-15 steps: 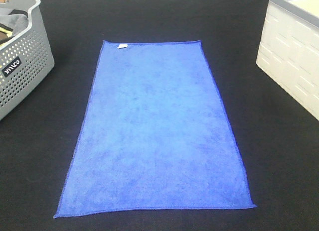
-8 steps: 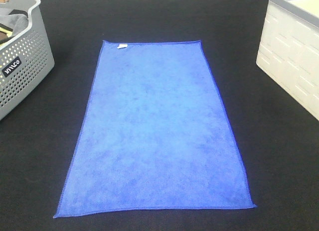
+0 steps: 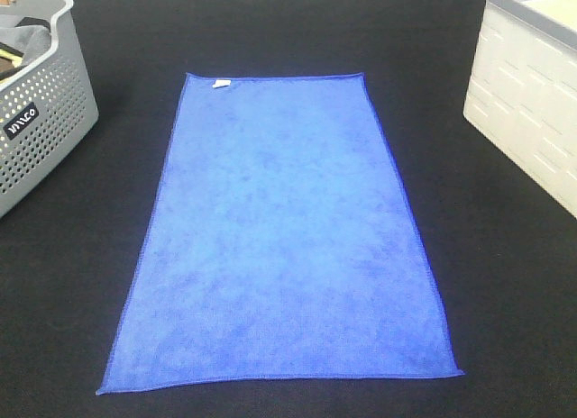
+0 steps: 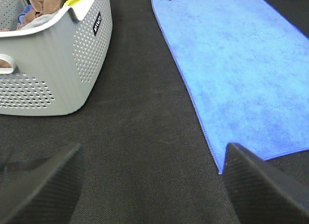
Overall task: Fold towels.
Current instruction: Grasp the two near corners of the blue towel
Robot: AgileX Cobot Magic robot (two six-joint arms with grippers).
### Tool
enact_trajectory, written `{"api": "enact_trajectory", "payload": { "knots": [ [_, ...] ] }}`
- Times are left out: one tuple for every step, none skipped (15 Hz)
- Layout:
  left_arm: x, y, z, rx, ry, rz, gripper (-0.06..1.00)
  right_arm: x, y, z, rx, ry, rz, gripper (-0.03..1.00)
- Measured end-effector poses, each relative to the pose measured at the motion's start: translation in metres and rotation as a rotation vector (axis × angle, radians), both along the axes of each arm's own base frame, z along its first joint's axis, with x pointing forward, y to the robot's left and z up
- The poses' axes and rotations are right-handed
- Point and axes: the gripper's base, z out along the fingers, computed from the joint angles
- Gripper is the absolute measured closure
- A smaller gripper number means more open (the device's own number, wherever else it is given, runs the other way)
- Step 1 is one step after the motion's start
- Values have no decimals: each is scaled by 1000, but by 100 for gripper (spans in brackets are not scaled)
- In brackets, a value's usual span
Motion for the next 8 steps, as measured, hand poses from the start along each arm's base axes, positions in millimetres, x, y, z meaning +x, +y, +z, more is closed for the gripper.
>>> {"api": "enact_trajectory", "payload": {
  "knots": [
    [0, 0, 0, 0, 0, 0, 19, 0, 0, 0, 0, 0, 0, 21],
    [0, 0, 0, 0, 0, 0, 19, 0, 0, 0, 0, 0, 0, 21],
    [0, 0, 0, 0, 0, 0, 19, 0, 0, 0, 0, 0, 0, 21],
    [0, 0, 0, 0, 0, 0, 19, 0, 0, 0, 0, 0, 0, 21],
    [0, 0, 0, 0, 0, 0, 19, 0, 0, 0, 0, 0, 0, 21],
    [0, 0, 0, 0, 0, 0, 19, 0, 0, 0, 0, 0, 0, 21],
    [0, 0, 0, 0, 0, 0, 19, 0, 0, 0, 0, 0, 0, 21],
    [0, 0, 0, 0, 0, 0, 19, 0, 0, 0, 0, 0, 0, 21]
  ]
}}
